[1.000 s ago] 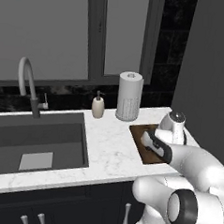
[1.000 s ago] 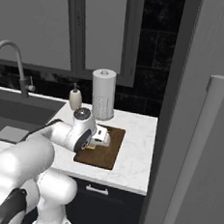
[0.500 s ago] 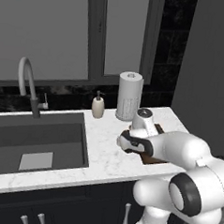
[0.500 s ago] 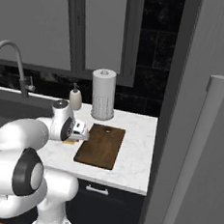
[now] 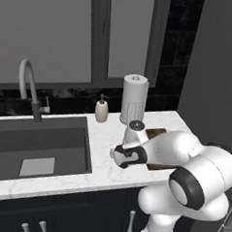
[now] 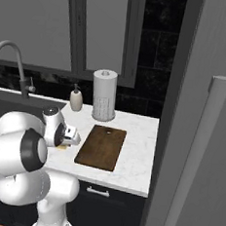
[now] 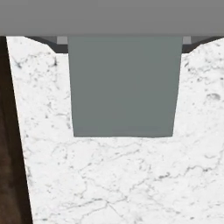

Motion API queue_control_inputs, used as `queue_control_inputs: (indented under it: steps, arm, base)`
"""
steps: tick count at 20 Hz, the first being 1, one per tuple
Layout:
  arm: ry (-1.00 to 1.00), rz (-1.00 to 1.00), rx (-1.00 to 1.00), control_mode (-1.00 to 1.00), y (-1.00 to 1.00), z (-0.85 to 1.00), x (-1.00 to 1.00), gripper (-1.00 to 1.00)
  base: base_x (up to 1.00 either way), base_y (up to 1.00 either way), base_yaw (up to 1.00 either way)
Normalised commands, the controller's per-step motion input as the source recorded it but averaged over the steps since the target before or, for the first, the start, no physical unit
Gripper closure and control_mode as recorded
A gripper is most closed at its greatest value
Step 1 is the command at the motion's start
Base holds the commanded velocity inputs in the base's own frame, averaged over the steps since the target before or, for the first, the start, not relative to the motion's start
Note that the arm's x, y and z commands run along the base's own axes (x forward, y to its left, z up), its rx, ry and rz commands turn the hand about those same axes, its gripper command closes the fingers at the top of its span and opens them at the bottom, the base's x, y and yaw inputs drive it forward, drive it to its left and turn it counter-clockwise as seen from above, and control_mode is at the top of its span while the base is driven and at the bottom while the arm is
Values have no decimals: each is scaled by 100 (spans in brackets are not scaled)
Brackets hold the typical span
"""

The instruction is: Pick up the sponge from the counter and clean the cutting board by briefly scrubbing or pressing down on the cutting board. Once finished, release the sponge.

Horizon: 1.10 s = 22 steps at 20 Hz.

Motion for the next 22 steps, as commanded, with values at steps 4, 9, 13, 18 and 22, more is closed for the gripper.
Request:
queue_control_inputs:
  steps: [4, 9, 13, 18, 22]
  arm:
    - [0, 0, 0, -100, 0, -22, 9, 100]
    - [0, 0, 0, -100, 0, -2, 1, -100]
    - [0, 0, 0, -100, 0, 0, 0, -100]
    - [0, 0, 0, -100, 0, 1, 0, -100]
    - [0, 0, 0, -100, 0, 8, 0, -100]
  base:
    - [0, 0, 0]
    - [0, 0, 0]
    - [0, 0, 0]
    - [0, 0, 0]
    - [0, 0, 0]
